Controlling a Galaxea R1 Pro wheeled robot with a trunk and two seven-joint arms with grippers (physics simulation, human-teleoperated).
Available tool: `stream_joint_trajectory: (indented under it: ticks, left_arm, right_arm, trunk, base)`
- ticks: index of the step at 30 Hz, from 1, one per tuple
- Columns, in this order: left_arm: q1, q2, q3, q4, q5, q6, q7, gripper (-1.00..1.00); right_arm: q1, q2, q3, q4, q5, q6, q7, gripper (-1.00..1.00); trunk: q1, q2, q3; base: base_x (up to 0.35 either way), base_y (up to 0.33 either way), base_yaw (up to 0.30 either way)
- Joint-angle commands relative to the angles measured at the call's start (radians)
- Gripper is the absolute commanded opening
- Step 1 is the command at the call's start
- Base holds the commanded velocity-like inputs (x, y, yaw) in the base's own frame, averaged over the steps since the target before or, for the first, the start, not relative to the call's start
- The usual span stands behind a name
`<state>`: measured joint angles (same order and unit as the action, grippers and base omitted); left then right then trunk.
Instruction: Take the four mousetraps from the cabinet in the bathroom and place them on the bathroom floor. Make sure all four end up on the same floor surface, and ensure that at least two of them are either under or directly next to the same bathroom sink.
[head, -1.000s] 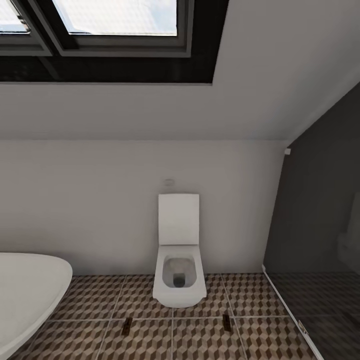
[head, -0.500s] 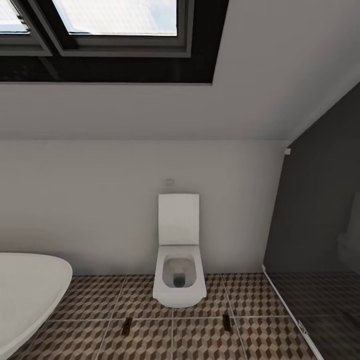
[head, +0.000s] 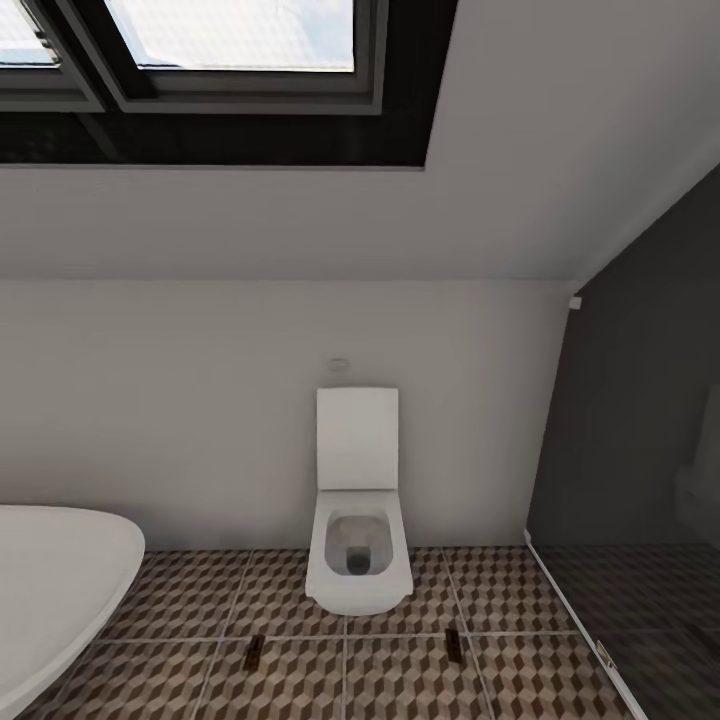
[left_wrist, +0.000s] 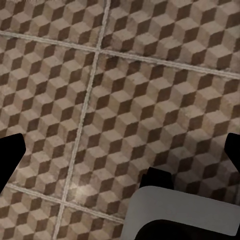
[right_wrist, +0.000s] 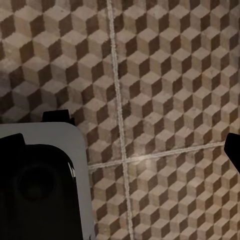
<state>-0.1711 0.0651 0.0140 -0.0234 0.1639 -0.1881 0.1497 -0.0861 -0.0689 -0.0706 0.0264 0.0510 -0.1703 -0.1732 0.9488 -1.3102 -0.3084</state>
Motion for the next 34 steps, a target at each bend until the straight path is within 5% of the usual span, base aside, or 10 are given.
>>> stream_joint_trajectory:
  ticks: [1,34]
  left_arm:
    - [-0.001,0.000,0.001,0.001,0.005,-0.004,0.000,1.00]
    - [-0.001,-0.001,0.005,0.000,0.008,-0.004,0.000,1.00]
  right_arm:
    - [-0.001,0.000,-0.007,0.003,0.005,-0.006,-0.002,1.00]
    - [-0.001,0.000,-0.008,0.003,0.005,-0.006,-0.002,1.00]
  trunk:
    - [0.000,-0.001,-0.001]
    - [0.000,-0.001,-0.001]
  base:
    - [0.000,0.000,0.000]
    - [0.000,0.000,0.000]
